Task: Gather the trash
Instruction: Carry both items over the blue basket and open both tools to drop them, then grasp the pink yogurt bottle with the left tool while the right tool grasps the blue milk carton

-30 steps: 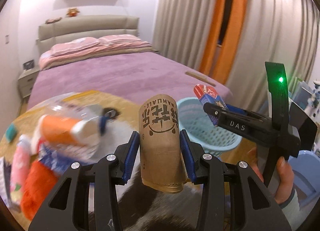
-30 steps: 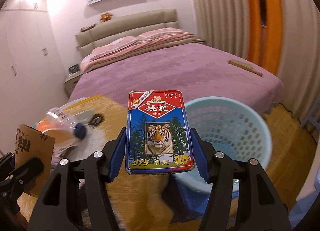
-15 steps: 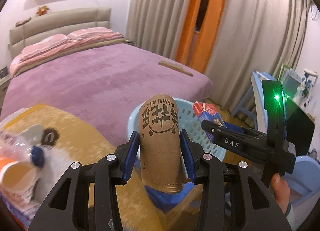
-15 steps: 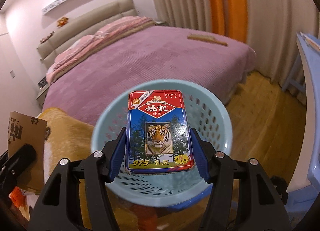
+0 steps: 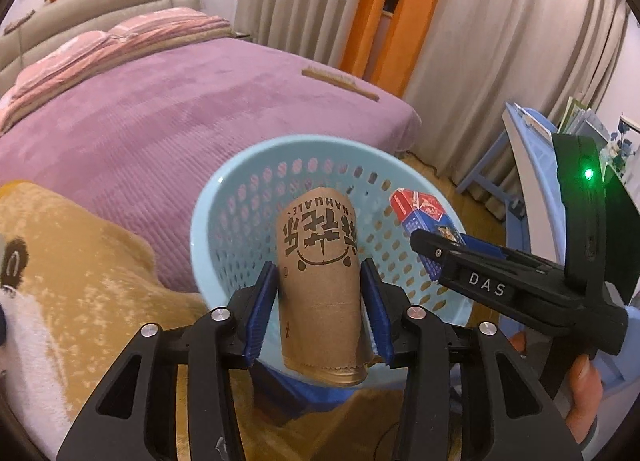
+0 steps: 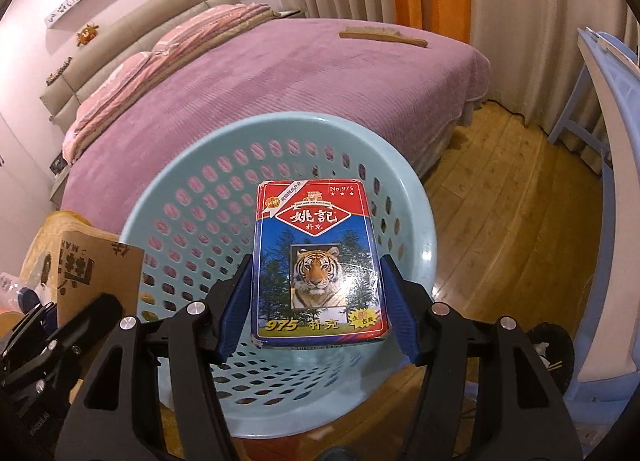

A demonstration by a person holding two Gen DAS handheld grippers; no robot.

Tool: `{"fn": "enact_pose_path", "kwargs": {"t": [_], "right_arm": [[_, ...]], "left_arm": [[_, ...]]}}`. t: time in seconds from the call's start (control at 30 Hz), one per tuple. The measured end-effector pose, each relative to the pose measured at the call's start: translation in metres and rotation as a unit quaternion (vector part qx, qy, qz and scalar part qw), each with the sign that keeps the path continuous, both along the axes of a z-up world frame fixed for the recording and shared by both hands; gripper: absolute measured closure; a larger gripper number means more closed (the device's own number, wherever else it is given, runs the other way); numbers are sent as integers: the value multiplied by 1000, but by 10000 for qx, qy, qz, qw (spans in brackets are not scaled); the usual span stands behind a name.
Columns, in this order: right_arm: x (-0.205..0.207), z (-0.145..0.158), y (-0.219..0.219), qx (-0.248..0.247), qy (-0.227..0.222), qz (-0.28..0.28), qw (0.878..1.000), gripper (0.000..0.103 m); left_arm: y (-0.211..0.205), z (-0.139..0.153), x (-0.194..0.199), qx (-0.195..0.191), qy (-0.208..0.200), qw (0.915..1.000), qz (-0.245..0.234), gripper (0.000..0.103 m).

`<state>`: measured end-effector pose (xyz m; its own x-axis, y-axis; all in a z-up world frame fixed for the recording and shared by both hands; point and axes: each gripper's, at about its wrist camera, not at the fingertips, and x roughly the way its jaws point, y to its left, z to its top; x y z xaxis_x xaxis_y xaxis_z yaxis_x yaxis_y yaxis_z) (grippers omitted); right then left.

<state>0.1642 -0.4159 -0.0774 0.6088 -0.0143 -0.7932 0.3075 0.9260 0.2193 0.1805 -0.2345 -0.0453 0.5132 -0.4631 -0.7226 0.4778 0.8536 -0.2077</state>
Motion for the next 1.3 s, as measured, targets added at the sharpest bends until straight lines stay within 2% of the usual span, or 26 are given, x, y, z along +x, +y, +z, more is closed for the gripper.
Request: {"fn": "enact_pose_path", "kwargs": {"t": [0.17, 0.3, 0.4, 0.73, 0.93, 1.07, 1.2, 1.3], "right_arm": [[-1, 0, -2, 32, 31, -35, 10000, 44], [-5, 2, -7, 206, -3, -79, 9998, 42], [-10, 9, -6, 210, -79, -96, 9997, 42], [-35, 52, 20, 89, -549, 163, 9983, 41], [-58, 84, 63, -151, -1012, 547, 9933, 41], [-74, 100, 105, -337, -1333, 986, 9856, 40], [-85, 112, 158, -558, -1637, 1575, 9723, 36], [-90, 114, 197, -689, -1767, 2010, 9611, 35]], "left_arm": [[-3, -5, 1, 13, 76, 10000, -57, 55], [1, 0, -2, -79, 68, 9999, 19, 38], [7, 9, -8, -176, -23, 9998, 46, 33], [38, 45, -44, -583, -355, 9975, 166, 32], [79, 68, -76, -821, -660, 9933, 472, 32], [116, 82, -97, -1018, -822, 9882, 793, 32], [152, 90, -114, -1079, -932, 9833, 1134, 32], [182, 92, -127, -987, -1010, 9791, 1461, 32]]}}
